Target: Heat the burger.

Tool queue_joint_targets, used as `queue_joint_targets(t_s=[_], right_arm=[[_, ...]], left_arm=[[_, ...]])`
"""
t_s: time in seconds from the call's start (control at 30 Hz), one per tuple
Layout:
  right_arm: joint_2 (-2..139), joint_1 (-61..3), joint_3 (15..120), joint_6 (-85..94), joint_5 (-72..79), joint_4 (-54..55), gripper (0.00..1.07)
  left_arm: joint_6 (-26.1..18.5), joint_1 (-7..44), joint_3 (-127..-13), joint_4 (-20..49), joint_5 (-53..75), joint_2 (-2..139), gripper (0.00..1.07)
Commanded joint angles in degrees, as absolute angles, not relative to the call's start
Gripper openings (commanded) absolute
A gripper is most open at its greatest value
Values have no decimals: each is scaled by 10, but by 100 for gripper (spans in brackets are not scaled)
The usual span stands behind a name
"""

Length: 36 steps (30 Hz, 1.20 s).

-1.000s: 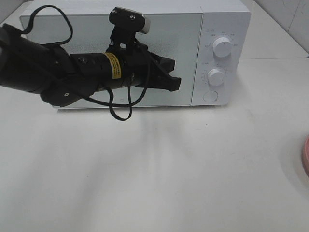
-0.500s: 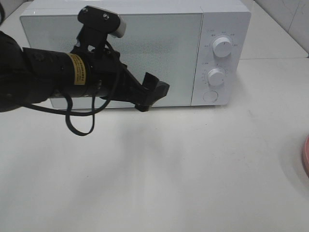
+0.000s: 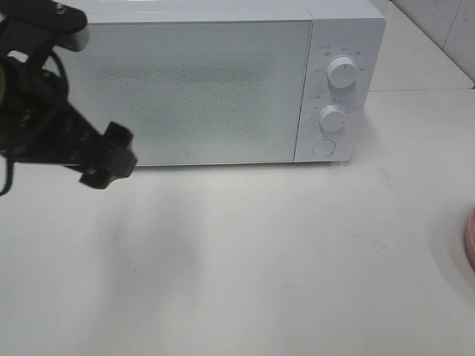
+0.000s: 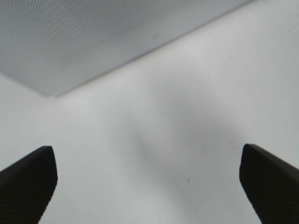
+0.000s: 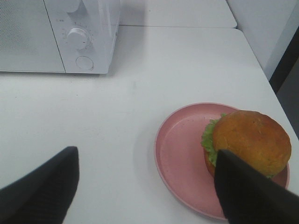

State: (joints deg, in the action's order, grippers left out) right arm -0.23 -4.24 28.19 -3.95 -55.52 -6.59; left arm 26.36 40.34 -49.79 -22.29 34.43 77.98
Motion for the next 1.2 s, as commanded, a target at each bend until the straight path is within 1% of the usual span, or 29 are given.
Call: queue_joint_targets(t_s=[0.03, 0.07, 0.17, 0.2, 0.23, 0.27, 0.3, 0.33, 0.37, 0.4, 0.43, 0.47, 0.5, 0.53, 0.57, 0.6, 0.63, 0.67, 0.7, 0.73, 0.77, 0.8, 0.9, 0.93, 1.0, 1.1, 1.17, 1.2], right_arm=[[-17, -40, 280, -33, -551, -65, 76], [-17, -40, 280, -33, -551, -65, 76], [-17, -40, 280, -33, -551, -65, 76], [-17, -40, 280, -33, -551, -65, 76], [-17, -40, 280, -33, -551, -65, 76], [-17, -40, 280, -33, -551, -65, 76], [-17, -40, 280, -33, -551, -65, 76], [-17, -40, 280, -33, -551, -65, 76], [-17, -40, 280, -33, -551, -65, 76], [-17, -40, 280, -33, -551, -65, 76], [-17, -40, 280, -33, -551, -65, 76], [-17, -40, 280, -33, -551, -65, 76], [-17, -40, 280, -33, -551, -65, 76], [-17, -40, 280, -33, -551, -65, 76], [-17, -40, 280, -33, -551, -65, 76], [-17, -40, 280, -33, -551, -65, 76], [-17, -40, 280, -33, -551, -65, 76], [-17, -40, 280, -33, -551, -65, 76], [-17, -40, 280, -33, -551, -65, 76], [-17, -40, 280, -33, -551, -65, 76], [-17, -40, 280, -33, -551, -65, 76], [-17, -40, 280, -33, -551, -65, 76], [-17, -40, 280, -33, -551, -65, 76], [-17, -40, 280, -33, -551, -65, 76], [-17, -40, 280, -33, -551, -65, 76], [-17, -40, 280, -33, -551, -65, 76], [-17, -40, 280, -33, -551, -65, 76], [-17, -40, 280, -33, -551, -65, 76]], left_arm=[[261, 405, -495, -203, 462, 745, 101], [261, 401, -495, -198, 508, 733, 101], [257, 387, -495, -189, 545, 724, 101], [253, 375, -495, -184, 561, 719, 101], [237, 347, -495, -172, 576, 709, 101], [237, 347, -495, -172, 576, 709, 101], [223, 328, -495, -162, 580, 702, 101], [193, 284, -495, -144, 586, 688, 101], [193, 284, -495, -144, 586, 688, 101], [159, 235, -495, -123, 589, 672, 101], [141, 205, -495, -111, 590, 663, 101], [141, 205, -495, -111, 590, 663, 101], [105, 149, -495, -93, 593, 647, 101], [99, 121, -495, -77, 594, 639, 101], [99, 121, -495, -77, 594, 639, 101], [96, 79, -495, -50, 594, 621, 101], [96, 79, -495, -50, 594, 621, 101], [91, 51, -495, -23, 596, 608, 101], [85, 38, -495, -15, 603, 602, 101], [85, 38, -495, -15, 603, 602, 101], [76, 23, -495, -11, 626, 588, 101], [73, 20, -494, -11, 639, 580, 101], [61, 21, -488, -15, 676, 555, 101], [61, 21, -488, -15, 676, 555, 101], [61, 21, -452, -15, 680, 500, 101], [61, 21, -437, -18, 675, 486, 101], [61, 21, -393, -23, 658, 429, 101], [61, 21, -393, -23, 658, 429, 101]])
